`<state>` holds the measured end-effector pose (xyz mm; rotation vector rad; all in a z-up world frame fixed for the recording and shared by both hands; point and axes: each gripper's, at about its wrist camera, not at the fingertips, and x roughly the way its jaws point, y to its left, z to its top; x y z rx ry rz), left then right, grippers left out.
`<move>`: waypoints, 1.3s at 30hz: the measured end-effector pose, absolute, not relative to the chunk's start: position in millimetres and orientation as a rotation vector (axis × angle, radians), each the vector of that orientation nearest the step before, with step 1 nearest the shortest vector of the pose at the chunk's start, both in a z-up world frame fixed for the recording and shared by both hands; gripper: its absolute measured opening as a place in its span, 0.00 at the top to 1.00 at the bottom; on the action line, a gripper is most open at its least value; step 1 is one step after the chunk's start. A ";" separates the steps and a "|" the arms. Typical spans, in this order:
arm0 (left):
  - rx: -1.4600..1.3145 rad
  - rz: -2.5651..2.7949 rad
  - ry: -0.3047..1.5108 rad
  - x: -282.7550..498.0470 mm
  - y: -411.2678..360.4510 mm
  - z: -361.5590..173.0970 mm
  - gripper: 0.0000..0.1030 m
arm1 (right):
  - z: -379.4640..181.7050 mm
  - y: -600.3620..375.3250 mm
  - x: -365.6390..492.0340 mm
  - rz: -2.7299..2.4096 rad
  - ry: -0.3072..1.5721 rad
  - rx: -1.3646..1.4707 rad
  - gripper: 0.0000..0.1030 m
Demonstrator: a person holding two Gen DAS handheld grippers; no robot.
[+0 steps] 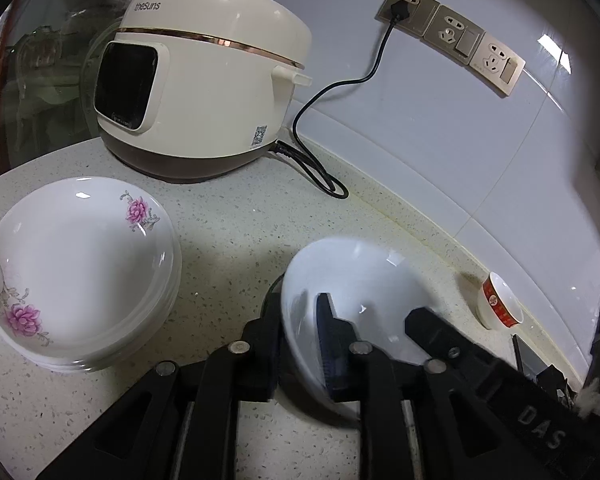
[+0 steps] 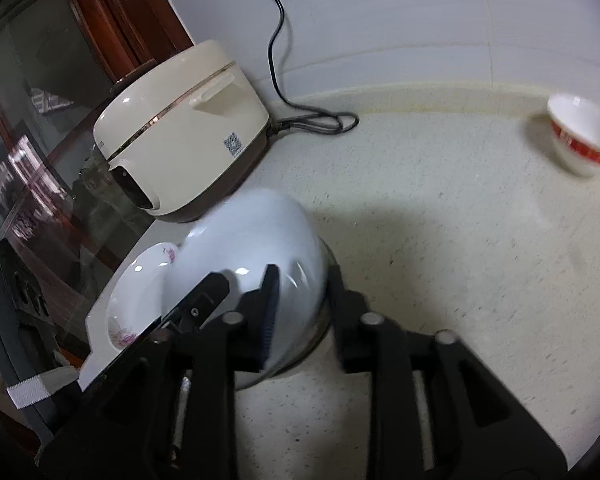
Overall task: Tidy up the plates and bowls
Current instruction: 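Lower the floral bowl into the green-rimmed bowl and open both tools, then move both tools to the red-banded white bowl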
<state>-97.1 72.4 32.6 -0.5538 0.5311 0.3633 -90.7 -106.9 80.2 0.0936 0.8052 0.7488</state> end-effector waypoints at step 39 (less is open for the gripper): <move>-0.283 0.084 0.676 54.9 -81.3 83.9 0.00 | 92.0 -322.8 9.2 0.139 0.677 0.543 0.37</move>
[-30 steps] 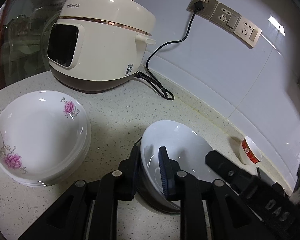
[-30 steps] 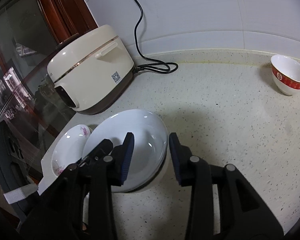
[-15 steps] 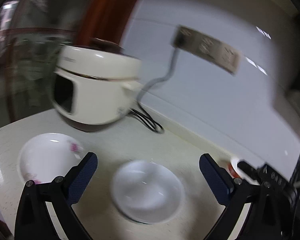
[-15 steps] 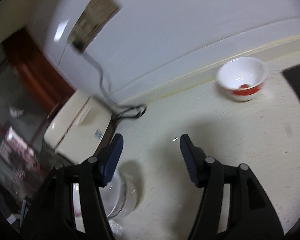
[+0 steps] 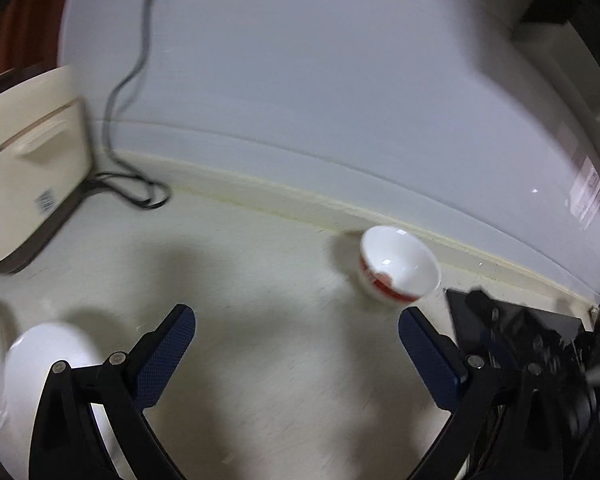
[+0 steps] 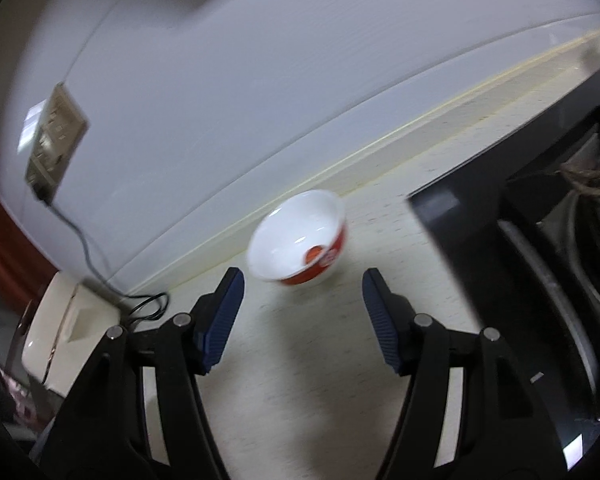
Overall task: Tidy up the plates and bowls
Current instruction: 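Move both tools to the red-banded white bowl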
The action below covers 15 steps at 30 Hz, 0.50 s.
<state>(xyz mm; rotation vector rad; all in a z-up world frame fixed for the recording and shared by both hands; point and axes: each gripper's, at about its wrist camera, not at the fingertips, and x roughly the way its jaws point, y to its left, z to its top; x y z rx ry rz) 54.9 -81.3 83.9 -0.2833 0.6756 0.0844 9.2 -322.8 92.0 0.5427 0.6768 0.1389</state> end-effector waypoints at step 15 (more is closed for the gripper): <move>-0.219 -0.003 0.655 91.5 -76.6 44.8 0.00 | 73.6 -322.6 12.9 0.095 0.685 0.508 0.37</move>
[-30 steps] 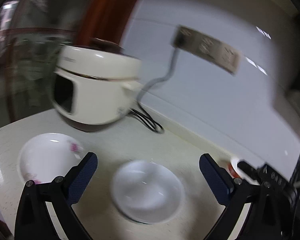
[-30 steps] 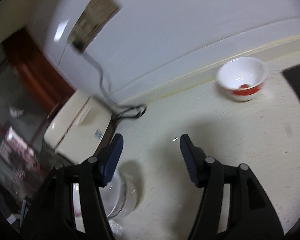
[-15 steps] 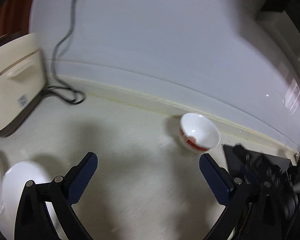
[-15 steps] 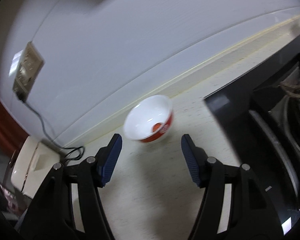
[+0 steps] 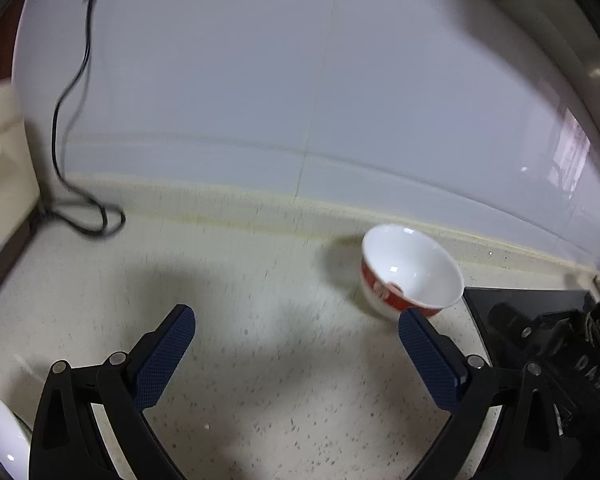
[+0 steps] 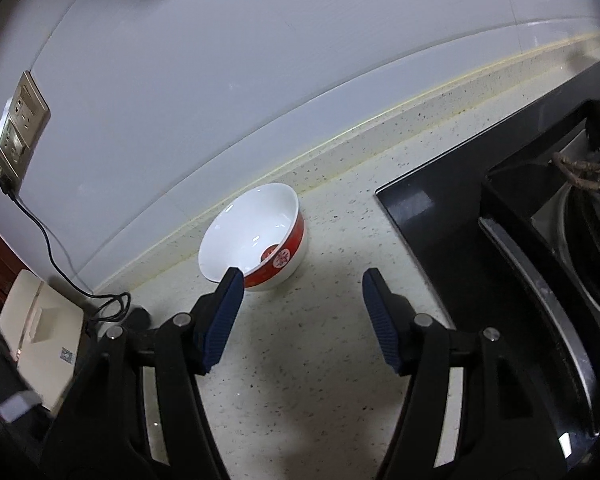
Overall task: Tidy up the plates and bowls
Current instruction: 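Move both tools to the red-banded white bowl, then pinch the rim of the red-banded bowl with both tools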
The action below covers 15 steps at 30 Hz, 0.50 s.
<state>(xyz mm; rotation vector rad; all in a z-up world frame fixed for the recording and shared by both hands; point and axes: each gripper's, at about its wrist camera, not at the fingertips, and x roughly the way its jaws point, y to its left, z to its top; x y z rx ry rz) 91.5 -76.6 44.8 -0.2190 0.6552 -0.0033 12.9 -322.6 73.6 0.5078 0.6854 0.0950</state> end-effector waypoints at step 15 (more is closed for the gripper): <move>-0.328 -0.004 0.783 101.6 -72.4 27.7 0.01 | 46.2 -296.3 112.4 0.078 0.973 0.496 0.37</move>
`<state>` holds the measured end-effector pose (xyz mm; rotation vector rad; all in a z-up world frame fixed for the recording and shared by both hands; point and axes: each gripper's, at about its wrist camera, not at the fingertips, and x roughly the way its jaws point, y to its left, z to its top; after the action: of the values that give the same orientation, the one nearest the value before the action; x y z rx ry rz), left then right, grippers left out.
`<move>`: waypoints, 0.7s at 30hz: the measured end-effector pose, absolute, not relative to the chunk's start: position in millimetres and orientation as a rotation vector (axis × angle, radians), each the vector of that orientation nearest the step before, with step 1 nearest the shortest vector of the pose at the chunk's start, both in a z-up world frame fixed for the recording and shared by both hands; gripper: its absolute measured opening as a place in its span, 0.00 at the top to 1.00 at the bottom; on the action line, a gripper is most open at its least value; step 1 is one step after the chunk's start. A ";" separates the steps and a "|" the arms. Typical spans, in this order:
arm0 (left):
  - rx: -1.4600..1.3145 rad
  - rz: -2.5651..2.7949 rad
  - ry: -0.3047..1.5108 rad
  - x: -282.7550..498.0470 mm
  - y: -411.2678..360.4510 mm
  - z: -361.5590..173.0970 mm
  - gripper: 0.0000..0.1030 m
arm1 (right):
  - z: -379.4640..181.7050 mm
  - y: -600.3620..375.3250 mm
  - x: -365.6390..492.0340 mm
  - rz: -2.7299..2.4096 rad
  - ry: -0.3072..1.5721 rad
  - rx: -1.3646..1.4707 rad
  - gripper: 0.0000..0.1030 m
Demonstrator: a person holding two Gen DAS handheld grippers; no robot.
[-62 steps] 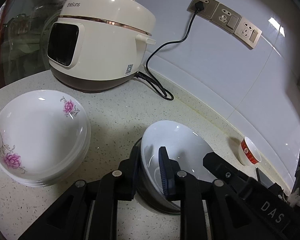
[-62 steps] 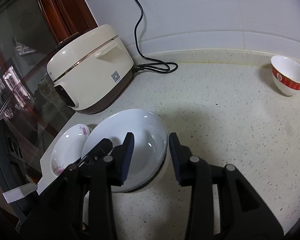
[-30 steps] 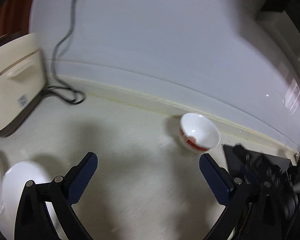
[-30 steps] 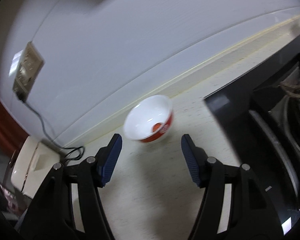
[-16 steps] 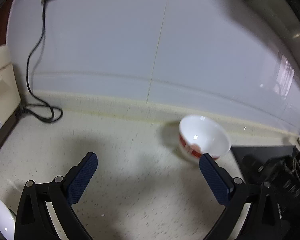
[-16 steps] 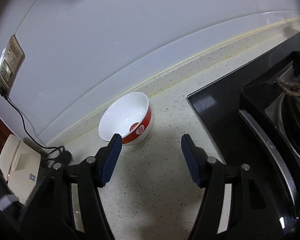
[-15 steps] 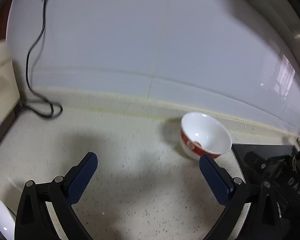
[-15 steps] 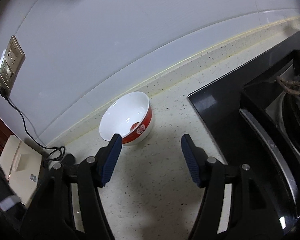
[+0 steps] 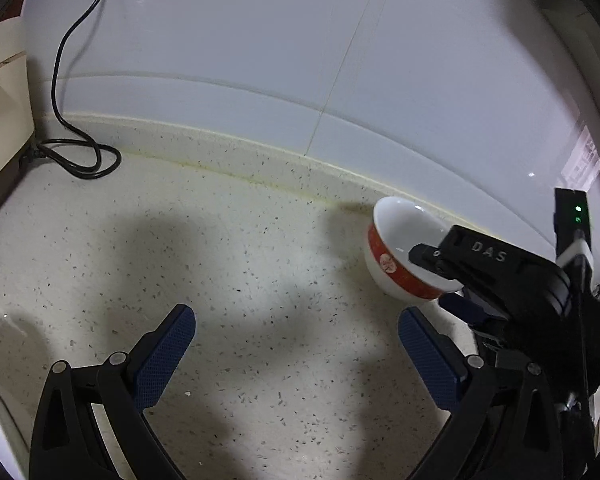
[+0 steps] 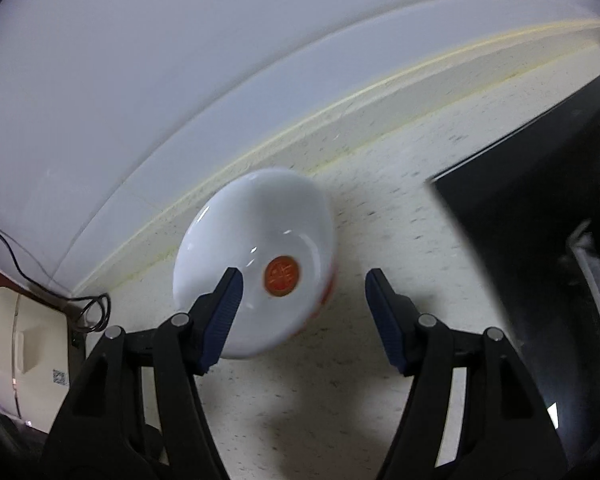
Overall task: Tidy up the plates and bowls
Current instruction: 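Pinch the rim of the red-banded bowl with both tools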
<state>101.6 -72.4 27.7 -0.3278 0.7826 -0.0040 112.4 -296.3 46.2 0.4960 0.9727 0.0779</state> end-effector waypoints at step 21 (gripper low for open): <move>-0.452 -0.125 0.889 115.2 -66.6 8.9 0.02 | 45.1 -323.1 67.8 0.307 1.168 0.401 0.88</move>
<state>115.2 -66.6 8.9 -0.4523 0.8888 -0.1248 67.8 -323.1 45.1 0.4015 1.1679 0.3072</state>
